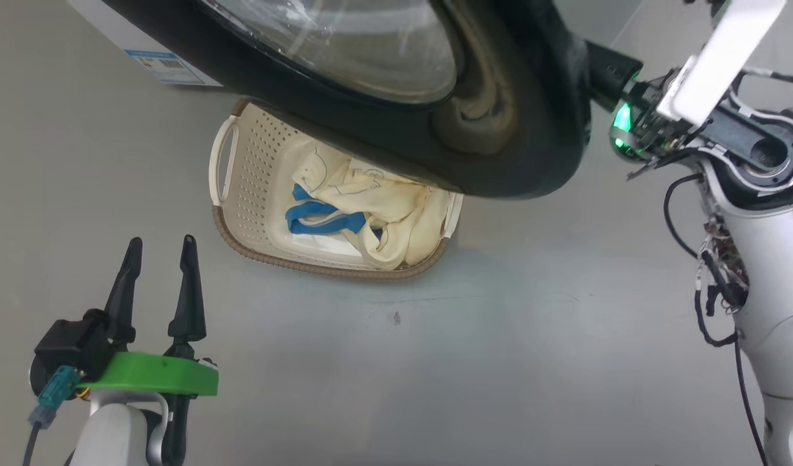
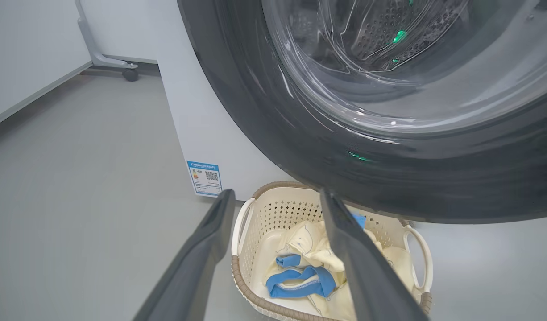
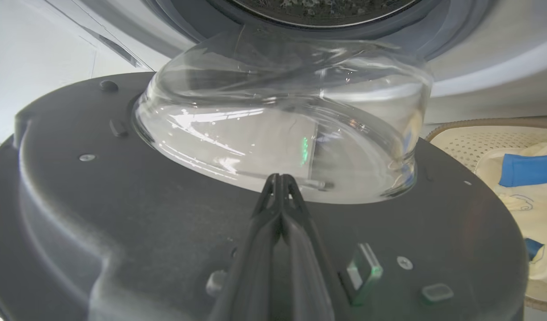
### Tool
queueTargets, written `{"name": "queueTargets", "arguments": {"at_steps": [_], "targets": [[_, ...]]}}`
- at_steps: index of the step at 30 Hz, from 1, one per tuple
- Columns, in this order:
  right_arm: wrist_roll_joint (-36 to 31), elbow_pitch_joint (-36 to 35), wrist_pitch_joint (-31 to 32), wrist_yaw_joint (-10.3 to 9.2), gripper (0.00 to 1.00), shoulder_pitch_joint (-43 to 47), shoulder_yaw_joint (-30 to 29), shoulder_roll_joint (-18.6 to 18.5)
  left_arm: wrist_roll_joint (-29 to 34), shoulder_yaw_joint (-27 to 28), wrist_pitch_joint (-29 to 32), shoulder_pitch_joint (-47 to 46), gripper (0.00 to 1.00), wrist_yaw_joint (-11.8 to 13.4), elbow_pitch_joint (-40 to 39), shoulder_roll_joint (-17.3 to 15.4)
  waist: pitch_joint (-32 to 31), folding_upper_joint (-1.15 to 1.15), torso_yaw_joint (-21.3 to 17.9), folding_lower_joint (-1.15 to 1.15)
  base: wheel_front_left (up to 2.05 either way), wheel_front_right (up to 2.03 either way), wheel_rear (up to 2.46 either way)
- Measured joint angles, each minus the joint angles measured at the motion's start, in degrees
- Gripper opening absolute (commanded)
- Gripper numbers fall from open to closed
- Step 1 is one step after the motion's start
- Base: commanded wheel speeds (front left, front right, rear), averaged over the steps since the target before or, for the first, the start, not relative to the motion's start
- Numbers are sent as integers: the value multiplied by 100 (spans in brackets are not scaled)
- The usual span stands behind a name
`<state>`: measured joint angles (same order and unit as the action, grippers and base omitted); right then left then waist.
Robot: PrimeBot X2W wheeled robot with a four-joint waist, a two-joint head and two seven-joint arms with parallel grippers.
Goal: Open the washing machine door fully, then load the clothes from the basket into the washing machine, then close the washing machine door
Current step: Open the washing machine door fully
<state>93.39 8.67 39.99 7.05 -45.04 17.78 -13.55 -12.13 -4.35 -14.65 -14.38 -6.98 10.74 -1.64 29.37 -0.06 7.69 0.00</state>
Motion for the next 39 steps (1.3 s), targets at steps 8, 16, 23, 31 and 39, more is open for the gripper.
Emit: {"name": "queueTargets", "arguments": {"at_steps": [8,16,23,31,39], "targets": [[169,-181,276,0,0,541,426,425,-37,22,0,115,100,0,89,0,-424,0,-100,0,0,0,0],[254,-215,492,0,0,1094,802,739,-163,15,0,318,100,0,169,-1,-874,0,-136,0,0,0,0],[343,-223,505,1,0,1589,980,894,-250,-62,0,477,100,0,207,-4,-1255,0,-90,0,0,0,0],[341,-178,356,1,0,2010,1233,953,-396,-90,0,623,100,0,213,-7,-1665,0,39,0,0,0,0],[211,-71,78,1,0,2170,1490,955,-523,-141,0,781,100,0,203,-8,-1973,0,223,0,0,0,0]]}}
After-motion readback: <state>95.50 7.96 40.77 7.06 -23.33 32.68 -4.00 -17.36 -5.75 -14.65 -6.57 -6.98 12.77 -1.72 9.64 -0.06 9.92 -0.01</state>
